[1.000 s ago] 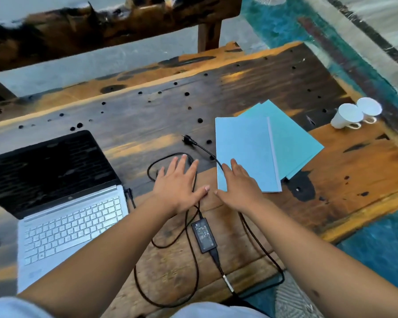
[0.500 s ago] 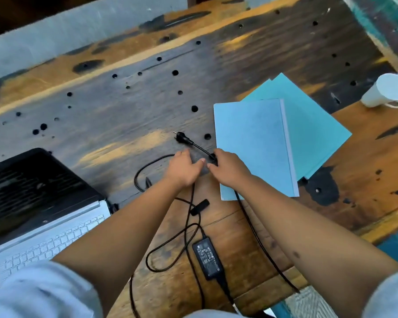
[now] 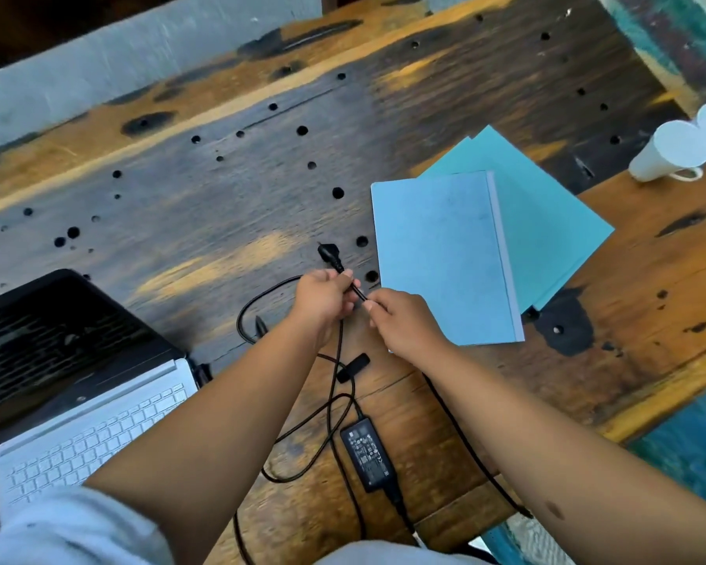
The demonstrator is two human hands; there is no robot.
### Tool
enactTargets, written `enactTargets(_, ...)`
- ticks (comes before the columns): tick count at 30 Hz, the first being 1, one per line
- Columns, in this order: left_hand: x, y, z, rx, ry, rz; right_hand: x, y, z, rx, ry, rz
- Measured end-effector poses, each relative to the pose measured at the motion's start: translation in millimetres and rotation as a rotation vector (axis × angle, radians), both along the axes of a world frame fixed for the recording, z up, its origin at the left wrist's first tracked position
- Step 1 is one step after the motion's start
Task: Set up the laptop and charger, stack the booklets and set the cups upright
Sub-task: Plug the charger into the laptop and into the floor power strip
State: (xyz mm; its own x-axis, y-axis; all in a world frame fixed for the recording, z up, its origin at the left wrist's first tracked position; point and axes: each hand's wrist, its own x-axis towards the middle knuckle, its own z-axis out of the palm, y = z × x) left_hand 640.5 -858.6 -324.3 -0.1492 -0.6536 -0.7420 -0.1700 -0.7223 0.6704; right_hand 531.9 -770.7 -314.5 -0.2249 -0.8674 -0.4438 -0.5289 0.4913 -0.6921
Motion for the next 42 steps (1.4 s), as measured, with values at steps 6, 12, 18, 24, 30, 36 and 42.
enactTargets(6,-0.4,51.9,54.0,-0.139,0.081,-0.189,2.5,66.8,46.6,-0.064,-0.049,-0.103)
enactTargets(12,3.7,120.2,93.2,-0.181,0.133,-0.275,13.4,146.1,86.3,-0.14,-0.024,-0.177)
enactTargets(18,25.4,192.1,116.6,-0.169,0.168,-0.326,42.0,226.7,112.4,-0.159,0.009,-0.232)
enactTargets(24,58.1,256.1,134.9,-0.236,0.207,-0.48,93.8,303.1,125.3,-0.26,0.05,-0.393)
enactTargets(30,109.3,325.8,148.8,-0.325,0.238,-0.677,168.5,382.2,126.7,-0.305,0.107,-0.586)
enactTargets(36,157.5,401.7,154.9,-0.317,0.264,-0.842,243.5,458.6,124.8,-0.274,0.077,-0.781)
enactTargets(42,174.8,455.8,155.8,-0.328,0.276,-1.056,285.4,515.5,123.5,-0.288,-0.004,-0.976)
